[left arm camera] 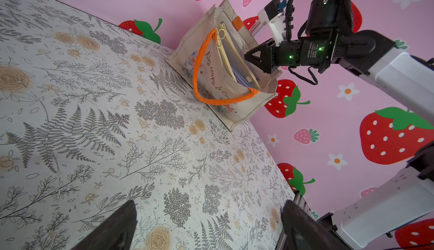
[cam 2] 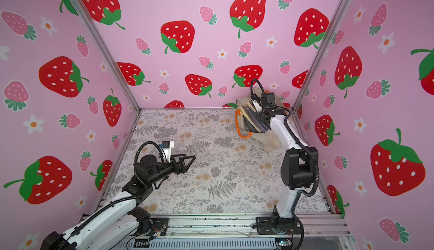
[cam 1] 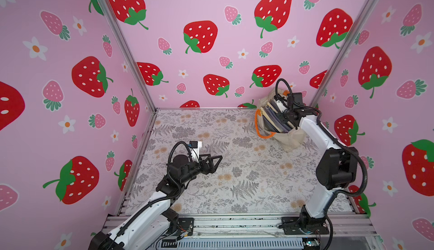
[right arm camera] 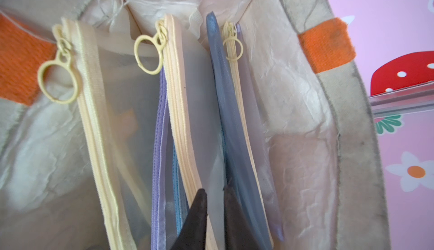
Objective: Put the pencil pouch into the canvas bag
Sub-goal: Place the pencil pouch in the canvas bag.
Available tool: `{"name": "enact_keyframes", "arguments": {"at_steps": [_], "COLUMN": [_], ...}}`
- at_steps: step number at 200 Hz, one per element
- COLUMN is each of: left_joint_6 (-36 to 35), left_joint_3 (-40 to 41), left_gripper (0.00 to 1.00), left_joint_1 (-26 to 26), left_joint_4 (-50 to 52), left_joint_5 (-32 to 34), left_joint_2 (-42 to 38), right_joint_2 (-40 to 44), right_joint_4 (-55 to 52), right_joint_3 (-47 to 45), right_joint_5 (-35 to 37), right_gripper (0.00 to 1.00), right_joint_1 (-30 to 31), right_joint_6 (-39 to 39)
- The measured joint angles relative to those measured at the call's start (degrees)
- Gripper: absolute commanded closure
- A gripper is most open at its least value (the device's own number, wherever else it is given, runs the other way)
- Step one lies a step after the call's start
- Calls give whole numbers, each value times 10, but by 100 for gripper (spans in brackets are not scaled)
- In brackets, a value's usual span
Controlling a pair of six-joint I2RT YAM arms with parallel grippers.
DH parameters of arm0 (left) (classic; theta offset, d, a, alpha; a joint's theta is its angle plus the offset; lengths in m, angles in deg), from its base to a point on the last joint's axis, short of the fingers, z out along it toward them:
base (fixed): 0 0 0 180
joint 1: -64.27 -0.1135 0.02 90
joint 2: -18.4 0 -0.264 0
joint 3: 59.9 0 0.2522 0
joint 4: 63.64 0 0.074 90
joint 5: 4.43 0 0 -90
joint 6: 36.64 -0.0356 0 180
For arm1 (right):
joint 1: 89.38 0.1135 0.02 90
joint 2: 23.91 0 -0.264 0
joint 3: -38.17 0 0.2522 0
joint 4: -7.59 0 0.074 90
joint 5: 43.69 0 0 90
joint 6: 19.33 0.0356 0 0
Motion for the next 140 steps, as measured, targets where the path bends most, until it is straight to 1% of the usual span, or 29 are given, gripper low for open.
{"name": "enact_keyframes", "arguments": {"at_steps": [22, 33, 57, 83, 98, 102, 104, 108, 126, 140], "left_joint_6": [0, 0, -1, -7, -12, -13, -14, -16, -18, -21], "left_joint_3": [0, 0, -1, -21, -37, -40, -43, -45, -61, -78], "left_gripper": [2, 2, 3, 2, 1, 1, 1, 0, 1, 1], "left_joint_1": [0, 0, 0, 0, 0, 0, 0, 0, 0, 0], "left_joint_4": [0, 0, 5, 50, 76, 82, 86, 93, 133, 176], "left_joint_5": [0, 0, 2, 21, 31, 34, 35, 38, 57, 85], "left_joint_2": [0, 1, 11, 45, 68, 72, 74, 76, 81, 78], "right_joint_2": [-14, -20, -21, 8, 57, 72, 82, 101, 213, 314], "right_joint_4": [-2, -4, -8, -9, -12, -11, -12, -10, 2, 21], "right_joint_3": [0, 0, 0, -10, -25, -31, -34, -42, -93, -157], "right_joint_5": [-5, -7, -9, -4, 2, 3, 3, 4, 2, -4], "right_gripper": [86, 85, 75, 62, 51, 49, 46, 43, 31, 21], "right_joint_1": [0, 0, 0, 2, 5, 6, 7, 8, 16, 23], "right_joint_6": [1, 2, 7, 23, 42, 43, 46, 51, 82, 105]}}
